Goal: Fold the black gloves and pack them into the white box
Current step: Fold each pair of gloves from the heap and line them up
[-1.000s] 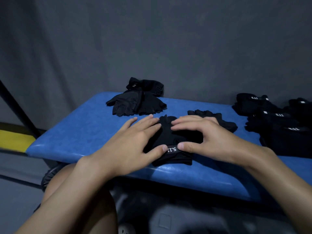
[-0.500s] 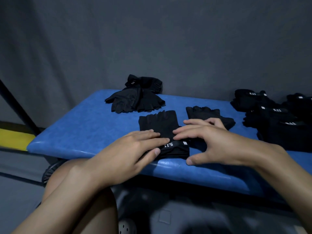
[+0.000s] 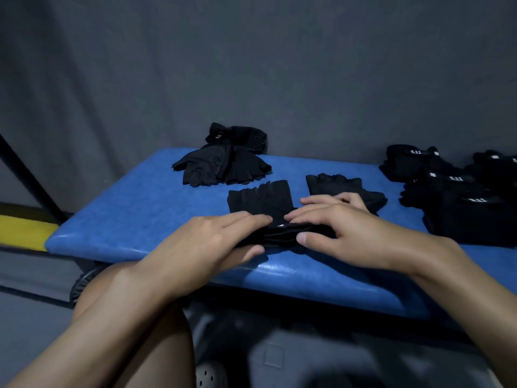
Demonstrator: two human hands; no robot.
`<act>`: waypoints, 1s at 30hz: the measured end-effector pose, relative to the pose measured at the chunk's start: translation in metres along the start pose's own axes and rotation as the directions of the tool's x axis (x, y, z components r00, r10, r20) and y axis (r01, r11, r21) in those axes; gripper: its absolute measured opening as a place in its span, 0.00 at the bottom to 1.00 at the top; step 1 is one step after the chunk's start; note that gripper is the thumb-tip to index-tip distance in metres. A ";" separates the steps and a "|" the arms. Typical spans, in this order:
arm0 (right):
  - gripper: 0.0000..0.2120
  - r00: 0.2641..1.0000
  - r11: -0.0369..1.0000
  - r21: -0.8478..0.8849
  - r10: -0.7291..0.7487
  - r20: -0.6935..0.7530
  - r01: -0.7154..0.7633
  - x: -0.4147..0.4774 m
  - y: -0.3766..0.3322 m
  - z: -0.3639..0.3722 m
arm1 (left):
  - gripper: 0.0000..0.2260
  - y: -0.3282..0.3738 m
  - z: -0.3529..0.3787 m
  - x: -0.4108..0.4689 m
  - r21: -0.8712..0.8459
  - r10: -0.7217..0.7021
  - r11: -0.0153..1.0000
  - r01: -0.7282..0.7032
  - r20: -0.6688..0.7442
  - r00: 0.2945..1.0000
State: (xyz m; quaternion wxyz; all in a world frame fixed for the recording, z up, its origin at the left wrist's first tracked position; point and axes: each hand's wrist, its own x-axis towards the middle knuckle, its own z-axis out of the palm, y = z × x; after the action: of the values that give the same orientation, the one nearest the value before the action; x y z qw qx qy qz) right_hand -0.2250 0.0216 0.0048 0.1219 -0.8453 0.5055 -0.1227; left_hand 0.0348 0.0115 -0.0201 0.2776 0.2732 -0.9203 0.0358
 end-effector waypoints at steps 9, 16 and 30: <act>0.19 0.989 0.988 0.152 -0.013 -0.150 0.036 0.000 -0.008 -0.002 | 0.14 0.001 0.005 0.007 -0.218 -0.228 0.959 0.180 -0.220 0.948; 0.05 0.972 0.931 0.362 0.045 -0.232 0.043 0.011 -0.009 0.005 | 0.18 0.002 0.006 0.010 -0.458 -0.424 0.829 0.320 -0.142 0.894; 0.21 0.907 0.947 0.300 0.222 -0.358 -0.113 0.031 -0.015 0.015 | 0.15 -0.012 0.011 0.025 -0.394 -0.630 0.738 0.547 -0.112 0.769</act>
State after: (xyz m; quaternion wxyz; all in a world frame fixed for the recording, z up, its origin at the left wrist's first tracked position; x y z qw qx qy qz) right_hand -0.1935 0.0022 -0.0018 0.1449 -0.7324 0.5690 -0.3447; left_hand 0.0181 -0.0132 -0.0173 0.4254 0.4935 -0.7368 -0.1807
